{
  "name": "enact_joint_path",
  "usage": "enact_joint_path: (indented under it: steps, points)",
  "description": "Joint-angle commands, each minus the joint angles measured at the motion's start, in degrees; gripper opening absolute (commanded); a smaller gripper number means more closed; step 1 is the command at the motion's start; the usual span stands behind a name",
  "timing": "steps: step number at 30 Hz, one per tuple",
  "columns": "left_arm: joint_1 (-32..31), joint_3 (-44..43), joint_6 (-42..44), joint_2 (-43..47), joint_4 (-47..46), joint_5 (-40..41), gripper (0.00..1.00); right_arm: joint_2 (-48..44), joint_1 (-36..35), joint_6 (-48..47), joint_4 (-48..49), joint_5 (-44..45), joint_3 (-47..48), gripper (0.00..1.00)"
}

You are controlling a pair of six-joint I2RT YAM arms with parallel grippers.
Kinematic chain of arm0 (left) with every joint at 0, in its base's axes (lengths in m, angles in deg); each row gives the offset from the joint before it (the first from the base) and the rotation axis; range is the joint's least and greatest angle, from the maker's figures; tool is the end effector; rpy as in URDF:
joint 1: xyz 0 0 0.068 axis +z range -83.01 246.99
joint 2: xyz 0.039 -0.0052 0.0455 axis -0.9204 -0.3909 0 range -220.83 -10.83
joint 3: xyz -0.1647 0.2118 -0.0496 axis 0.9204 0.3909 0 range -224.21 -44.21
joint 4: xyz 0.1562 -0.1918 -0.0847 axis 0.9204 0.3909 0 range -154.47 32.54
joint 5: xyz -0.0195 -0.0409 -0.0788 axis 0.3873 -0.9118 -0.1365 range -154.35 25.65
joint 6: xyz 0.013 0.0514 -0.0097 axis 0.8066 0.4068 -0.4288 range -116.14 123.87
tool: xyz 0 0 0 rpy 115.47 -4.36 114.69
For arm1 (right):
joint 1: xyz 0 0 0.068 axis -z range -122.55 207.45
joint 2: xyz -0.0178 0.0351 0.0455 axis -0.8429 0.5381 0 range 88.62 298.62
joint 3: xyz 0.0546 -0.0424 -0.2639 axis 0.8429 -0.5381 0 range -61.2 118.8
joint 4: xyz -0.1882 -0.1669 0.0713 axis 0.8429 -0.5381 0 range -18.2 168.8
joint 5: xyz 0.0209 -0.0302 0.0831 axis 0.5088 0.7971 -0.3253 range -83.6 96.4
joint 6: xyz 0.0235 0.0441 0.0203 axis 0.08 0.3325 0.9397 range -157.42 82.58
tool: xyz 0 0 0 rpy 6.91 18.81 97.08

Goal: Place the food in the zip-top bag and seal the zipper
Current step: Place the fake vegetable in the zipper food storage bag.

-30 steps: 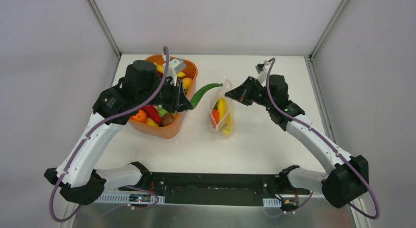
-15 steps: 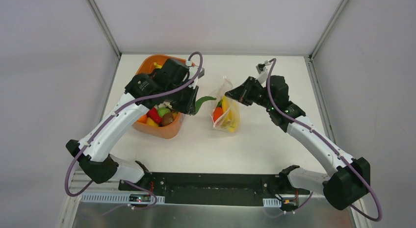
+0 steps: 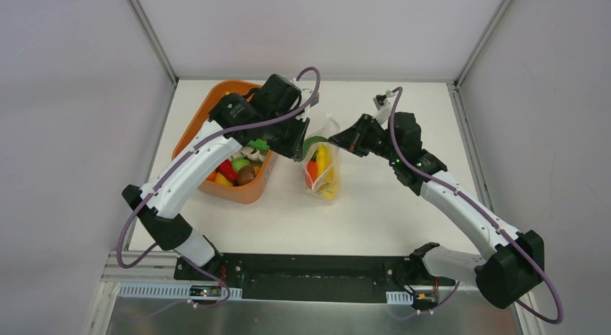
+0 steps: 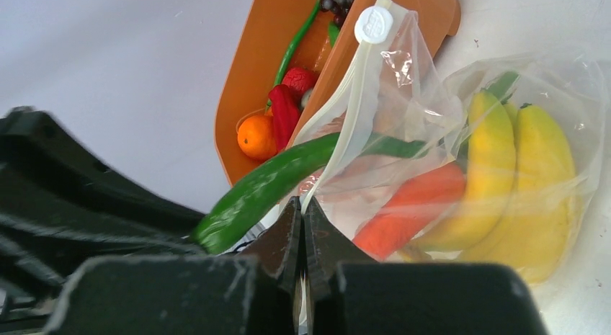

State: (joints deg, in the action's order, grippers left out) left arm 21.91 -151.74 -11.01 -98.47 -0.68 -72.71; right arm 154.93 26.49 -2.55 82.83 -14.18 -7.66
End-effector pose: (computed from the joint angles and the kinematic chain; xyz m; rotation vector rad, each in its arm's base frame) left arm 0.2066 -0.2146 0.4414 0.7061 2.3266 -0.6706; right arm 0.2270 0.1507 0.3432 -0.2231 1.8433 1.1349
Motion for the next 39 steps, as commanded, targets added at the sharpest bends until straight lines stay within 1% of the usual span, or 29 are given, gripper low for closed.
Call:
enact_joint_path:
  steps: [1,3,8,13,16,19,23,27,31,34,39]
  points:
    - [-0.54,-2.34,-3.23,-2.9,5.45,6.8,0.0,-2.12,-0.29,-0.24,3.63,0.58,0.52,0.0]
    - [-0.54,-2.72,-4.58,-3.38,4.14,6.59,0.0,-2.14,-0.43,-0.24,4.06,0.1,0.52,0.0]
    - [-0.49,-4.36,-6.0,-5.04,-0.23,0.83,0.0,-1.86,-0.82,-0.32,3.84,-0.8,0.78,0.0]
    - [-0.5,-6.69,-6.31,-8.62,-1.12,-3.41,0.07,-2.49,-0.88,-0.32,3.7,-0.27,0.17,0.0]
    - [-0.66,-8.69,-6.93,-11.6,0.48,-3.25,0.07,-2.5,-0.96,-0.24,3.92,-0.16,0.23,0.0]
    - [-0.83,-8.94,-8.14,-12.79,0.22,-1.15,0.07,-2.24,-0.97,-0.04,4.6,-0.2,0.42,0.0]
    - [-0.89,-7.6,-8.5,-12.74,-3.41,-0.96,0.11,-1.73,-1.05,1.64,6.71,-0.21,-0.06,0.0]
    - [-0.86,-5.29,-8.55,-12.78,-7.37,-3.54,0.15,-2.08,-1.03,4.56,10.77,0.07,-2.1,0.0]
    - [-0.89,-5.95,-8.0,-13.95,-4.62,-2.2,0.16,-3.16,-0.97,5.61,11.42,2.69,-3.18,0.0]
    - [-0.89,-5.67,-6.98,-13.87,-3.76,-0.92,0.17,-3.92,-0.97,4.79,11.55,3.04,-3.48,0.0]
    - [-0.89,-6.28,-6.14,-15.13,-3.05,-3.56,0.17,-4.33,-0.88,5.03,11.62,3.44,-3.65,0.0]
